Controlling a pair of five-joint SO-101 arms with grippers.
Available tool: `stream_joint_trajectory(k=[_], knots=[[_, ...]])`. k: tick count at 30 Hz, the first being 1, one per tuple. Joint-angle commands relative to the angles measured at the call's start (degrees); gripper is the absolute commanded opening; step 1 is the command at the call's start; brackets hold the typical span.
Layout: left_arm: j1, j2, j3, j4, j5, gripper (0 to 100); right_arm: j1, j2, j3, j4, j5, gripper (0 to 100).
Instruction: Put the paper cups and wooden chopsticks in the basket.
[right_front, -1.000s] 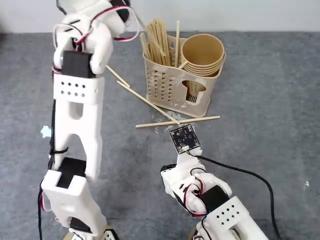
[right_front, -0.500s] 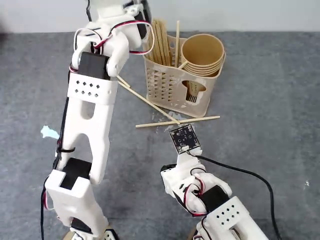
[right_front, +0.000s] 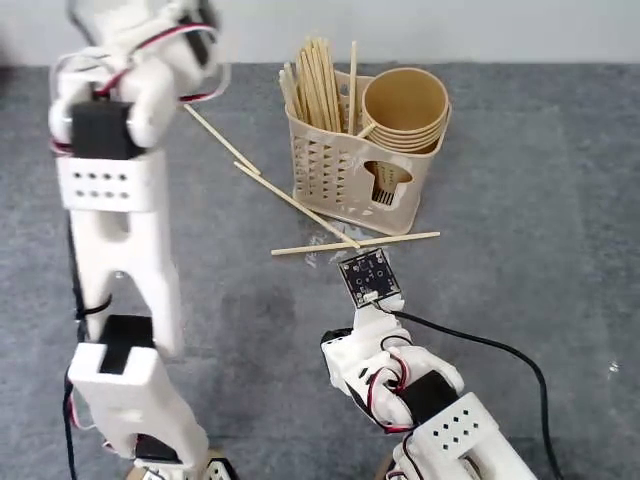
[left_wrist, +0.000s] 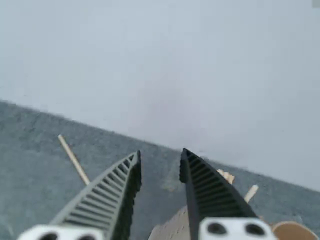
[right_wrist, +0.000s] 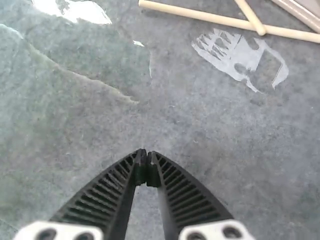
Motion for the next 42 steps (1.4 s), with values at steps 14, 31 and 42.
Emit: stream_joint_trajectory(k=[14, 31, 42], knots=[[-6.59, 12.48, 6.99, 15.38, 6.59, 7, -0.4, -1.27, -0.44, -1.01, -0.7, 0.9], [1.93, 42.02, -18.68, 15.3, 13.45, 25, -0.4, -1.27, -0.35, -1.01, -0.7, 0.9], [2.9, 57.85, -32.48, 15.21, 15.03, 25, -0.4, -1.27, -0.35, -0.92, -0.7, 0.9]])
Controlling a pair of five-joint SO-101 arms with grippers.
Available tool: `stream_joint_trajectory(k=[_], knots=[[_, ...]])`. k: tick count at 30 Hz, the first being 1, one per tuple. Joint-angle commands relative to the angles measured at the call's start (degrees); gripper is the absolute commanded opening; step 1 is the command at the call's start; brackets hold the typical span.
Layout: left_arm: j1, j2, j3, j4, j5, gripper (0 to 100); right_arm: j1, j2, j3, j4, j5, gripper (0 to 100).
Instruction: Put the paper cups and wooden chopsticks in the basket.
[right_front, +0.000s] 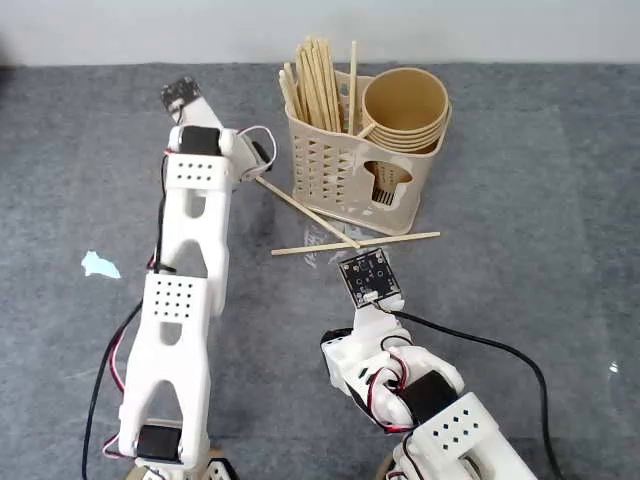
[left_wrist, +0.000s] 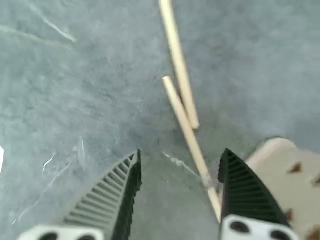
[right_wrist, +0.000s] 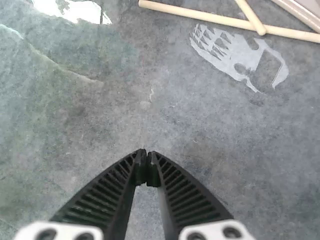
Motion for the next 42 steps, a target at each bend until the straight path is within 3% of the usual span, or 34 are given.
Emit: stream_joint_trajectory(k=[1, 9, 18, 22, 31, 42], knots=[[0.09, 1.14, -5.14, 0.09, 0.53, 25, -0.4, -1.27, -0.35, -0.92, -0.7, 0.9], [0.09, 2.99, -4.09, 0.62, 0.35, 24, -0.4, -1.27, -0.35, -0.84, -0.7, 0.9], [0.0, 2.81, -0.92, 3.78, -4.22, 4, -0.4, -1.27, -0.35, -0.84, -0.7, 0.9], [-0.09, 2.55, -1.71, 7.65, -4.92, 3, -0.4, -1.27, -0.35, -0.84, -0.7, 0.9], [-6.15, 0.18, -7.16, 7.65, -4.92, 1, -0.4, -1.27, -0.35, -0.75, -0.7, 0.9], [-7.3, -16.97, -12.35, 7.74, -4.92, 1, -0.4, -1.27, -0.35, -0.75, -0.7, 0.9]])
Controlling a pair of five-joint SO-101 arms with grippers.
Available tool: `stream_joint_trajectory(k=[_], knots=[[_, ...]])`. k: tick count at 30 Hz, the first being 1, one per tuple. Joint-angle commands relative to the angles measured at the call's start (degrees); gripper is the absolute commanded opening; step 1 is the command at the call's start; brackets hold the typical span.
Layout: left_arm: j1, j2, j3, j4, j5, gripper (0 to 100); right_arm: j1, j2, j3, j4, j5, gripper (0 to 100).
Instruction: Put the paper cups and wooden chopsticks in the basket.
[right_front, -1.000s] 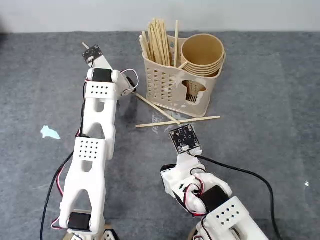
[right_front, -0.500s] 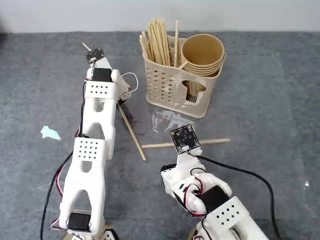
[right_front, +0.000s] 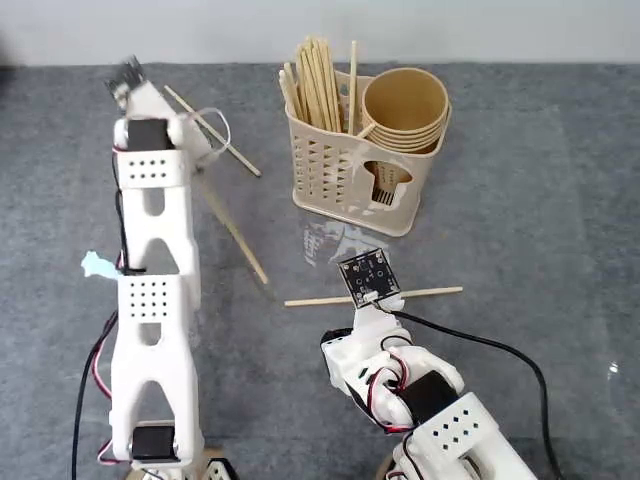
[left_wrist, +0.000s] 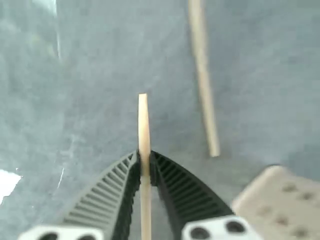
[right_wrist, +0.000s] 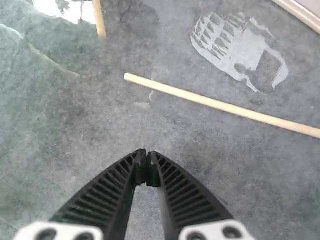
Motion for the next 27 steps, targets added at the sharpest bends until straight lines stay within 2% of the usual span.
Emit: stream_joint_trajectory(k=[1, 9, 11, 17, 23, 27], knots=[[0.26, -11.78, -4.35, 1.05, -0.7, 1, -0.4, -1.27, -0.35, -0.75, -0.7, 0.9], [2.81, -29.27, -4.44, 0.53, -0.62, 1, -0.4, -1.27, -0.35, -0.75, -0.7, 0.9], [3.69, -32.97, -4.44, -1.67, -0.53, 1, -0.4, -1.27, -0.35, -0.75, -0.7, 0.9], [3.87, -38.95, -4.26, -13.54, 2.29, 1, -0.4, -1.27, -0.35, -0.66, -0.7, 0.9], [3.96, -37.8, -4.26, -26.73, 2.29, 1, -0.4, -1.27, -0.35, -0.66, -0.7, 0.9], [7.12, -34.29, -4.18, -34.02, 2.02, 1, -0.4, -1.27, -0.35, -0.66, -0.7, 0.9]])
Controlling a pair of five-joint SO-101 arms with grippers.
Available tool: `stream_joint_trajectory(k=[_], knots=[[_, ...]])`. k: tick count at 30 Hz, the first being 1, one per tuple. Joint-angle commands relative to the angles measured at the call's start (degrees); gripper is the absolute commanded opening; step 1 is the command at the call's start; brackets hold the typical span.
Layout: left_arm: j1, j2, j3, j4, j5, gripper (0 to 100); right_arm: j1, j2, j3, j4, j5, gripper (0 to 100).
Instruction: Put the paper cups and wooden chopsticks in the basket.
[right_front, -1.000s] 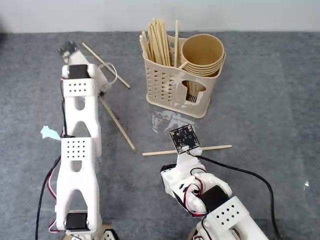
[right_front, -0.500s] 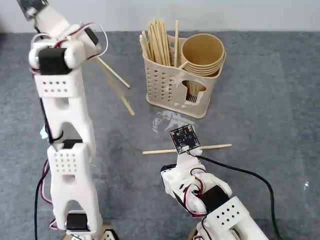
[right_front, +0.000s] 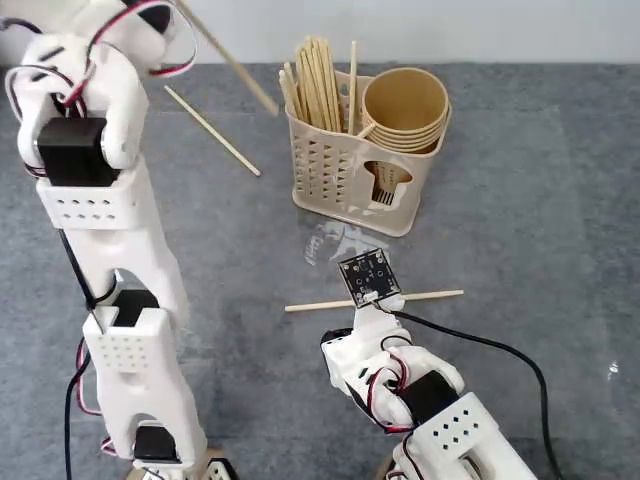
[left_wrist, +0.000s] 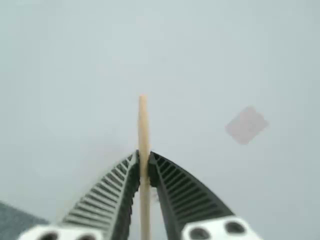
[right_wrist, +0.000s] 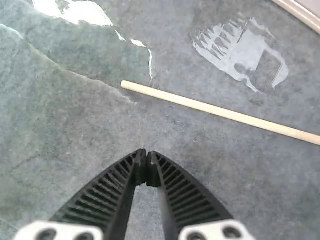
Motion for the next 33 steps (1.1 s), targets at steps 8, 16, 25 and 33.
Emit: stream_joint_trajectory(k=[8, 16, 25, 33], knots=[[8.09, 10.99, -4.18, -12.84, -3.69, 1, -0.4, -1.27, -0.35, -0.66, -0.62, 0.9], [10.29, 17.49, -4.26, -11.6, -12.92, 2, -0.4, -1.27, -0.35, -0.66, -0.44, 0.9], [11.08, 12.31, -4.35, 1.49, -13.63, 17, -0.4, -1.27, -0.35, -0.66, -0.62, 0.9], [6.33, 5.54, -4.26, 8.44, -10.02, 17, -0.4, -1.27, -0.35, -0.66, -0.62, 0.9]])
